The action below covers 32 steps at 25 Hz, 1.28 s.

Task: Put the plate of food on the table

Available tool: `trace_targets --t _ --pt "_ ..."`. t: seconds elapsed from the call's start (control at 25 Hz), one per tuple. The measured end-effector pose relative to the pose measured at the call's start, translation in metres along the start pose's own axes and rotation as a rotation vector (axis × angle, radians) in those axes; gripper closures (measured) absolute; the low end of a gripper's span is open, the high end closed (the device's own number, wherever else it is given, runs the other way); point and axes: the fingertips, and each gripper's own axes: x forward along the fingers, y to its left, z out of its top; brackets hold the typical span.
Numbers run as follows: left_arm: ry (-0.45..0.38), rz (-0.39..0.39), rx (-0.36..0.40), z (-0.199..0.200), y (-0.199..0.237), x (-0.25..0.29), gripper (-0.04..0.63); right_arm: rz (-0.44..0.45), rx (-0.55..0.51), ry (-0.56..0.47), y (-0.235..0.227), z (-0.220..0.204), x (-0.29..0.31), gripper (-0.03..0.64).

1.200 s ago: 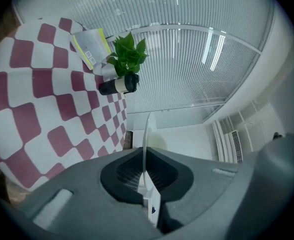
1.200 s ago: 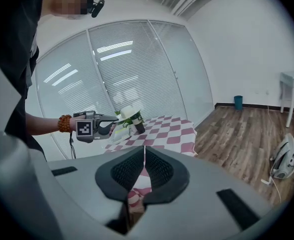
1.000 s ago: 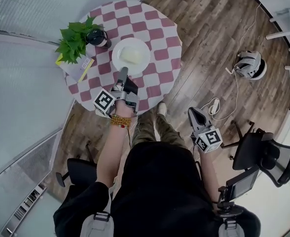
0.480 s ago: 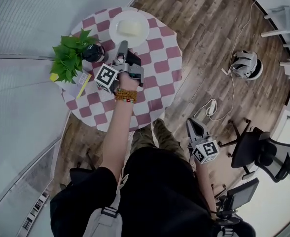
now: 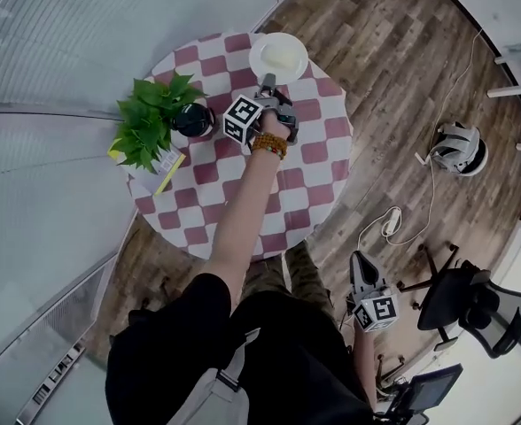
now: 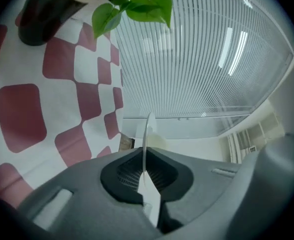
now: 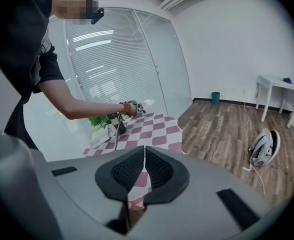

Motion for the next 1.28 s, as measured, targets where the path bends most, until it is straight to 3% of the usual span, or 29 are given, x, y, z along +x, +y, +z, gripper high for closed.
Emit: trace_targets --t 0.24,0.56,1.28 --pt "0.023 0.089 0.021 0.008 0.044 0.039 0.583 -0.009 0.037 0.023 0.008 -0.016 0.000 0.603" --pt "0.058 0.212 0.017 0.016 0.098 0.047 0.581 -0.022 0.067 0.053 0.015 -0.037 -0.003 0.603" --pt "0.164 0.303 0.065 0.012 0.120 0.031 0.573 0.011 0.074 0.048 0.021 -0.047 -0.001 0.603"
